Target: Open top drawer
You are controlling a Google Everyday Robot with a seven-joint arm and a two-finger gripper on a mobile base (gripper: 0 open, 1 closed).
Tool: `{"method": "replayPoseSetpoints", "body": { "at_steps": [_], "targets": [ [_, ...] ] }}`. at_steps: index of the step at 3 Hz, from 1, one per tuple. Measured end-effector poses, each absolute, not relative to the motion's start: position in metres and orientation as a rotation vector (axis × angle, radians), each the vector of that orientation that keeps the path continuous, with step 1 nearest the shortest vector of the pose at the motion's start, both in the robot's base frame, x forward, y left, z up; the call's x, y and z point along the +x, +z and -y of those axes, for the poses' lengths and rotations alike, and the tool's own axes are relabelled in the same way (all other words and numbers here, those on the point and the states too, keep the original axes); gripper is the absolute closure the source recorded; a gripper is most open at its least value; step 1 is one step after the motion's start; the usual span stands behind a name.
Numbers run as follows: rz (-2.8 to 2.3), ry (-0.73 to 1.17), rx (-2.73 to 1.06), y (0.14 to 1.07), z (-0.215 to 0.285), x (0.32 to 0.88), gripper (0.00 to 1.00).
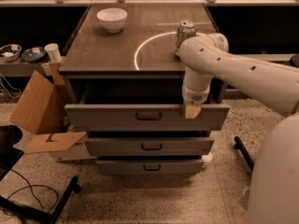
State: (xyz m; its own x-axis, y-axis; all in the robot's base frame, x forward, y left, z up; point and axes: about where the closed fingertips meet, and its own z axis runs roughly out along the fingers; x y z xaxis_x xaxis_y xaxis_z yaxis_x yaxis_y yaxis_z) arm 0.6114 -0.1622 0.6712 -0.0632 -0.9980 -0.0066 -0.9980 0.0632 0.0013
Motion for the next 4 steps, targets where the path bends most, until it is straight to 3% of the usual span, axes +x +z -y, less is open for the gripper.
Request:
{"method": "replayPoseSetpoints", "body": {
  "at_steps": [1,4],
  "targets": [
    [-2.298,0.011,-2.146,0.677,0.165,0.608,1.0],
    [-2.4,0.034,-2.129,0.673,0.177,0.576,1.0]
  ]
}}
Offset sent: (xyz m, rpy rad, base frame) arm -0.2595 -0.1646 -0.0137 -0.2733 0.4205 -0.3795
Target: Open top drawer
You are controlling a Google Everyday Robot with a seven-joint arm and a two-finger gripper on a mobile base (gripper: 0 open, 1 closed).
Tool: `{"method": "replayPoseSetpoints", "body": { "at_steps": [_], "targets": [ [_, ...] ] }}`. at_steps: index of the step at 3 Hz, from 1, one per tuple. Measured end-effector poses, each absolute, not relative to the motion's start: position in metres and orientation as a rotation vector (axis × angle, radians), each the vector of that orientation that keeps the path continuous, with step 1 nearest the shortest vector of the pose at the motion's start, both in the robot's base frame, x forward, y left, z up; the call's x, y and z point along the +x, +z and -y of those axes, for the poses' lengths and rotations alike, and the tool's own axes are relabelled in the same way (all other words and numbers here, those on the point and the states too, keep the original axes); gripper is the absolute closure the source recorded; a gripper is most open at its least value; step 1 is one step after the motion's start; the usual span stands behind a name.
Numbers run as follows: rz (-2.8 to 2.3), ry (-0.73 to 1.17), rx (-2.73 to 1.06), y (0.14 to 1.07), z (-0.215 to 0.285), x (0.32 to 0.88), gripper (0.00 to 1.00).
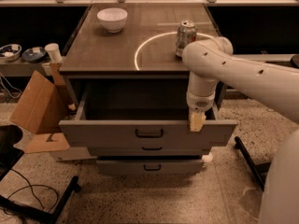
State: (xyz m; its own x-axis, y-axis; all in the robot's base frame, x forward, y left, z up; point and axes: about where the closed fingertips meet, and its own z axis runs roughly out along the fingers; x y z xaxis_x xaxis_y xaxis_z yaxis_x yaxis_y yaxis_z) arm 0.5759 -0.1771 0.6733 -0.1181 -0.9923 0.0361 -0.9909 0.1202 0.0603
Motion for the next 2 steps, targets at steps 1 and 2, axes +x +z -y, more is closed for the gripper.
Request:
{"method": "replayPoseSetpoints", "body": {
  "at_steps": [1,2],
  "targets": [
    [2.3,-0.033,2.039,0.673,0.175,0.576,1.0],
    [2.317,-0.076,1.999,0.678,0.173,0.558,1.0]
  ]
}}
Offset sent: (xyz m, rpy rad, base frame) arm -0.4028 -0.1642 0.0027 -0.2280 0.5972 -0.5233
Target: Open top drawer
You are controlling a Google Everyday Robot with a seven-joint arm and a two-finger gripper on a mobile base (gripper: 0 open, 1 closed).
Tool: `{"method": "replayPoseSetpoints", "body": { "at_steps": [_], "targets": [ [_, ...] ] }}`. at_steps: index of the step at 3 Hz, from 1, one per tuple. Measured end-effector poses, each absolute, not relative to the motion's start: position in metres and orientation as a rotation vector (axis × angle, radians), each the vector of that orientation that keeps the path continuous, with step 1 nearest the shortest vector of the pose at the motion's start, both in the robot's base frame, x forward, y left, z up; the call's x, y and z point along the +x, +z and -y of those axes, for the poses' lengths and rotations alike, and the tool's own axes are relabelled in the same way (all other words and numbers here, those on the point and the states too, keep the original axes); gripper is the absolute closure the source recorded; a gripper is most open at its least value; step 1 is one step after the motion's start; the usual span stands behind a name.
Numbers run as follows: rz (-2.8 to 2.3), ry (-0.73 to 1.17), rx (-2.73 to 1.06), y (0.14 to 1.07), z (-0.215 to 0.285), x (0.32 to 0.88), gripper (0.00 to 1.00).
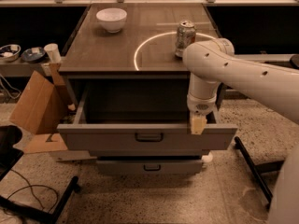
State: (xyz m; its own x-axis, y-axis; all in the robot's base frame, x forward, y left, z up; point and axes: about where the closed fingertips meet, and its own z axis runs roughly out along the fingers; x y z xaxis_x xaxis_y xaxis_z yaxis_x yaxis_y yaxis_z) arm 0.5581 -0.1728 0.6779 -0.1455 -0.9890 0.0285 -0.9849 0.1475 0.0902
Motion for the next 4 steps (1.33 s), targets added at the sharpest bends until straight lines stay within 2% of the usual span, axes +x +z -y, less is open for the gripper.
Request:
{"method": "replayPoseSetpoints", "body": {
  "at_steps": [1,2,4],
  "targets": [
    [2.319,-0.09,1.957,0.6765,0.1782,0.5421,1.0],
    [2.319,-0.09,1.957,0.6765,0.1781,0.5421,0.84],
    [2.319,-0.09,1.957,0.6765,0.1781,0.5421,0.38]
  ]
}}
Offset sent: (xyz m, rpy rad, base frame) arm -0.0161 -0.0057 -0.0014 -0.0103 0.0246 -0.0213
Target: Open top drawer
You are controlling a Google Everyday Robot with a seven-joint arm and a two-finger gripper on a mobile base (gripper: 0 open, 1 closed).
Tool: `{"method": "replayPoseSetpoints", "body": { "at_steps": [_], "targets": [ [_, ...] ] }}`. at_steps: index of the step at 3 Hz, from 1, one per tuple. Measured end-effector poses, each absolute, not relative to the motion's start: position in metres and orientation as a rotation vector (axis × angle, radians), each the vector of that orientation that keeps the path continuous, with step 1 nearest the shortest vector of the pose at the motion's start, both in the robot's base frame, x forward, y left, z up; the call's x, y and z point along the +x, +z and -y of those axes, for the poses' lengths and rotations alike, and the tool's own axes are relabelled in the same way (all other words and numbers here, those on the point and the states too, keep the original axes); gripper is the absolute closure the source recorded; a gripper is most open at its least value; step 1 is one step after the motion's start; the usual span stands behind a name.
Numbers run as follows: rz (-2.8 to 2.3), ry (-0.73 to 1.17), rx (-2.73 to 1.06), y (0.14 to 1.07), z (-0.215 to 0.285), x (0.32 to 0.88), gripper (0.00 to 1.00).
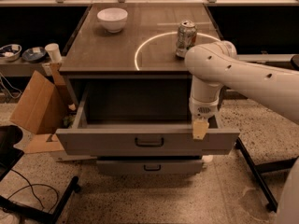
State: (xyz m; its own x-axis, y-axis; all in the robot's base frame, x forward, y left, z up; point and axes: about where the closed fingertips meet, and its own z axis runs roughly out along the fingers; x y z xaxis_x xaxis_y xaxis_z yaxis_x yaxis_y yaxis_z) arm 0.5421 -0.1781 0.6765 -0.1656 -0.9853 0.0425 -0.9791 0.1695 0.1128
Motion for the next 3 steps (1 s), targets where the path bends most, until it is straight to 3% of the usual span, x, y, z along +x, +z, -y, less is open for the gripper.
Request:
{"method": "replayPoseSetpoints", "body": {
  "at_steps": [1,2,3],
  "targets": [
    [2.319,-0.09,1.957,0.6764,0.1781,0.5421,0.15],
    [2.319,-0.09,1.957,0.6764,0.1782,0.5421,0.0],
    [2.319,-0.09,1.957,0.6764,0.1782,0.5421,0.0]
  ]
}}
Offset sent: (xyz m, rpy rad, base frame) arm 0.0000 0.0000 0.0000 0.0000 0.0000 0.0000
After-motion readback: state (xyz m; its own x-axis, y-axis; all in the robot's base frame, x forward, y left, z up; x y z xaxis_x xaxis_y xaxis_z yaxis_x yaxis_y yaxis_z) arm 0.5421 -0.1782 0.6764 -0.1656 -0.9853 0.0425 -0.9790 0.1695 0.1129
